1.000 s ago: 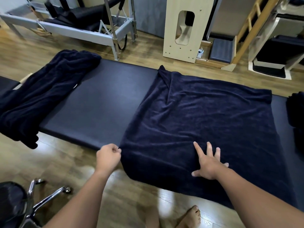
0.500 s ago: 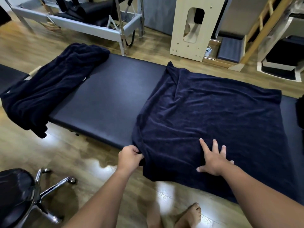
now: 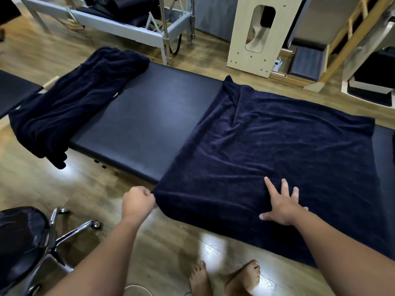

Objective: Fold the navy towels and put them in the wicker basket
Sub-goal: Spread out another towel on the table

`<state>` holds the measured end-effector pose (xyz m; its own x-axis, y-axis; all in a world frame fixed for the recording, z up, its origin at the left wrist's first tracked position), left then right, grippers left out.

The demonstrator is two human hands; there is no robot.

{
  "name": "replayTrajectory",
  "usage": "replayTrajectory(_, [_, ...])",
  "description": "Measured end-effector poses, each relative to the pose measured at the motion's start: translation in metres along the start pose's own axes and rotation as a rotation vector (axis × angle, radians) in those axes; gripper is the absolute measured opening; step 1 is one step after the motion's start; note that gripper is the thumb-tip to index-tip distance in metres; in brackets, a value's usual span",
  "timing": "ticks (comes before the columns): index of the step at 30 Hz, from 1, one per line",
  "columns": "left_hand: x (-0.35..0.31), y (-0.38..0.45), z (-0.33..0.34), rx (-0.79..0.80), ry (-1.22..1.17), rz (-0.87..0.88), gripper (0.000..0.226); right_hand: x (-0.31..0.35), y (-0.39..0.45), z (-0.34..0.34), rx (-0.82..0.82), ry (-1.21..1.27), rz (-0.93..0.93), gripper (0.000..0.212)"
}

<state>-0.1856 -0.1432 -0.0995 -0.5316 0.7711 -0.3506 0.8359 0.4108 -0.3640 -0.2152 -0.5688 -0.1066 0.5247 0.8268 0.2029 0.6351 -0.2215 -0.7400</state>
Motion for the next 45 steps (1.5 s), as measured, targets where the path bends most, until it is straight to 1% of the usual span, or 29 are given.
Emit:
replayTrajectory(2, [0.005, 0.001, -0.003, 0.064, -0.044, 0.047, 0.02, 0.0, 0.001, 0.0, -0.003, -0.006, 0.002, 0.125])
replayTrajectory(4, [0.002, 0.001, 0.006, 0.159, -0.185, 0.051, 0.024, 0.0, 0.001, 0.0, -0.006, -0.007, 0.005, 0.126])
replayTrajectory(6, [0.002, 0.005, 0.022, 0.221, -0.209, 0.017, 0.025, 0.0, 0.001, 0.0, -0.007, -0.005, 0.004, 0.126])
replayTrajectory(8, [0.0, 0.008, 0.038, 0.231, -0.236, -0.013, 0.028, 0.0, 0.0, 0.0, -0.003, -0.002, 0.002, 0.126])
replayTrajectory(10, [-0.012, -0.003, 0.044, 0.253, -0.388, -0.062, 0.031, 0.001, 0.0, 0.0, 0.002, -0.002, 0.0, 0.126])
replayTrajectory(11, [-0.017, -0.008, 0.046, 0.273, -0.466, -0.103, 0.03, 0.001, 0.0, 0.0, 0.002, -0.003, 0.001, 0.126])
replayTrajectory(13, [-0.023, -0.014, 0.054, 0.335, -0.597, -0.177, 0.015, 0.001, 0.0, 0.0, 0.003, -0.007, 0.006, 0.126])
replayTrajectory(14, [-0.024, -0.015, 0.059, 0.356, -0.632, -0.197, 0.012, 0.001, 0.0, 0.0, 0.004, -0.008, 0.007, 0.126])
replayTrajectory(16, [-0.024, -0.014, 0.059, 0.338, -0.603, -0.194, 0.011, 0.001, 0.001, 0.0, 0.005, -0.007, 0.008, 0.126])
replayTrajectory(17, [-0.024, -0.013, 0.058, 0.316, -0.562, -0.171, 0.014, 0.001, 0.002, 0.0, 0.003, -0.006, 0.008, 0.126])
replayTrajectory(20, [-0.023, -0.009, 0.051, 0.347, -0.52, -0.135, 0.038, 0.0, 0.002, 0.001, -0.001, -0.001, 0.008, 0.126])
replayTrajectory(22, [-0.016, -0.003, 0.041, 0.31, -0.527, -0.144, 0.041, 0.0, 0.002, 0.001, -0.004, 0.011, 0.003, 0.126])
replayTrajectory(25, [-0.005, 0.009, 0.03, 0.248, -0.338, -0.131, 0.036, -0.001, 0.0, -0.001, -0.028, 0.026, -0.009, 0.127])
replayTrajectory(28, [-0.018, 0.009, 0.016, 0.168, -0.022, -0.104, 0.012, -0.005, -0.005, -0.003, -0.084, 0.058, -0.023, 0.127])
replayTrajectory(29, [-0.026, 0.01, 0.012, 0.124, 0.089, -0.076, 0.016, -0.007, -0.006, -0.002, -0.102, 0.073, -0.022, 0.127])
replayTrajectory(31, [-0.053, 0.01, 0.008, 0.032, 0.208, 0.066, 0.024, -0.014, -0.008, -0.003, -0.135, 0.087, -0.028, 0.128])
replayTrajectory(33, [-0.086, 0.009, 0.011, -0.037, 0.267, 0.292, 0.028, -0.021, -0.009, -0.004, -0.164, 0.078, -0.04, 0.128])
replayTrajectory(34, [-0.104, 0.008, 0.015, -0.047, 0.308, 0.422, 0.032, -0.025, -0.009, -0.006, -0.17, 0.075, -0.037, 0.127])
replayTrajectory(36, [-0.137, 0.008, 0.03, 0.031, 0.423, 0.648, 0.048, -0.035, -0.007, -0.01, -0.18, 0.09, -0.015, 0.117])
replayTrajectory(38, [-0.164, 0.007, 0.052, 0.191, 0.566, 0.781, 0.065, -0.044, -0.001, -0.018, -0.211, 0.149, 0.011, 0.105])
replayTrajectory(39, [-0.176, 0.006, 0.063, 0.266, 0.635, 0.798, 0.071, -0.049, 0.004, -0.024, -0.234, 0.182, 0.026, 0.097])
replayTrajectory(41, [-0.201, 0.007, 0.082, 0.351, 0.75, 0.793, 0.08, -0.059, 0.017, -0.04, -0.29, 0.21, 0.038, 0.082])
replayTrajectory(43, [-0.227, 0.009, 0.096, 0.389, 0.823, 0.768, 0.088, -0.069, 0.034, -0.057, -0.316, 0.207, 0.045, 0.075])
replayTrajectory(45, [-0.261, 0.016, 0.108, 0.364, 0.83, 0.759, 0.09, -0.079, 0.053, -0.077, -0.322, 0.22, 0.046, 0.072])
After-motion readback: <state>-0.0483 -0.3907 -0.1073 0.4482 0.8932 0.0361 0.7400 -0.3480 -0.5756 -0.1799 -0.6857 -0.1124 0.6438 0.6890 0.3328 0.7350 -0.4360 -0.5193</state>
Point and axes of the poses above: each hand's wrist, its own y-axis towards the middle knuckle, its own z-axis out of the palm, x = y × z, the point moved 5 cm from there along y, towards the middle knuckle, and after that the axes turned 12 degrees about y, right-handed, at the moved point
